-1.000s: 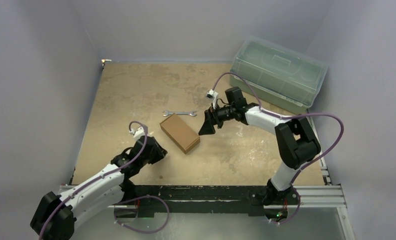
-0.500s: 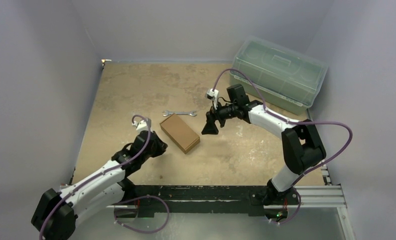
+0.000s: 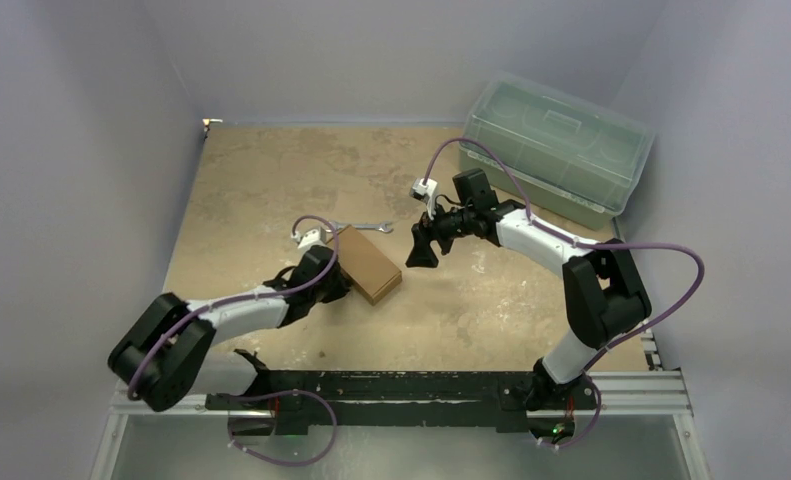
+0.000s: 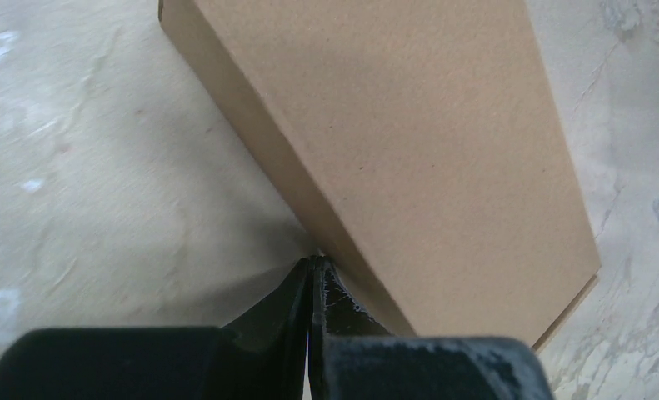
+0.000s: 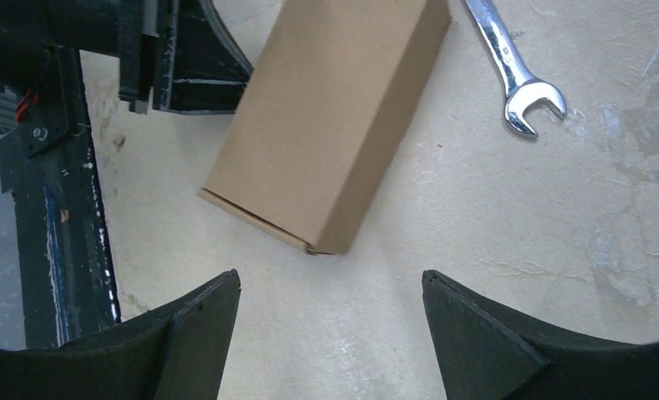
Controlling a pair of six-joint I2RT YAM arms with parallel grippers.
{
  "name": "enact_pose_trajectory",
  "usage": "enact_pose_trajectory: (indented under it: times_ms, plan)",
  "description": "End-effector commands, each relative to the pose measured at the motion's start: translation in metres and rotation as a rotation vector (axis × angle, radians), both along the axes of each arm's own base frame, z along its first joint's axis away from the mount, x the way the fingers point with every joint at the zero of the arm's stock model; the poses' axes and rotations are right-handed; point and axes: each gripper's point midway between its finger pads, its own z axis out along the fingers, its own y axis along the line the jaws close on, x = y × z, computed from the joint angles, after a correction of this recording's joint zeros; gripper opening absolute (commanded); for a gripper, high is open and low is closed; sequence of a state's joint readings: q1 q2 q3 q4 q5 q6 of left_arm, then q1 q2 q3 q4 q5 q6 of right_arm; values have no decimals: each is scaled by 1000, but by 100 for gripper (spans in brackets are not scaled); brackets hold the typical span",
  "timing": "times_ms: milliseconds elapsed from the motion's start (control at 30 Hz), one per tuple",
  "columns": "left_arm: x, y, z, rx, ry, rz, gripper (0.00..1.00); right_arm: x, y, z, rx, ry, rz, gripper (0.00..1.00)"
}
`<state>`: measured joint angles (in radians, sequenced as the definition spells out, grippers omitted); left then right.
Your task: Fold the paper box
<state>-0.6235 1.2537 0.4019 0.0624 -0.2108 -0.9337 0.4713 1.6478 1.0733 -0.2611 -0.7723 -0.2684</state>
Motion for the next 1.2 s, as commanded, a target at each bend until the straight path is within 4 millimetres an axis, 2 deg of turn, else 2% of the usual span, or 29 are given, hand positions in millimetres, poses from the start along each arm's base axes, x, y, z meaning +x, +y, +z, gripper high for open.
enact_pose_trajectory:
  times_ms: [0,200,400,500,633,767,800,867,967,1067,1100,1167]
  plan:
    - [42,-39,27,-111,-97,-28,0,12,3,21,6,-86,4,83]
    - [77,-57,18,-92,-99,-38,0,18,-1,28,-2,-122,-16,84]
    - [104,-68,-3,-85,-84,-34,0,26,-12,35,-4,-147,-49,84]
    - [105,-72,-4,-91,-79,-56,0,33,-21,41,-12,-175,-78,84]
    - [86,-65,10,-99,-98,-97,0,40,-35,53,-5,-219,-98,86]
    - [64,-49,46,-87,-166,-141,0,38,-44,66,13,-256,-73,88]
    - [59,-46,58,-82,-188,-154,3,39,-47,70,18,-271,-70,88]
    - [52,-37,91,-73,-256,-173,18,40,-56,82,26,-310,-79,89]
    - [43,-18,153,-75,-403,-174,56,46,-81,115,27,-428,-134,92]
    - [40,13,199,-64,-516,-124,92,51,-116,156,36,-558,-255,99]
    - [41,26,214,-44,-545,-96,98,53,-131,172,53,-588,-327,99]
    - [43,47,236,9,-568,-62,99,57,-166,208,155,-586,-513,99]
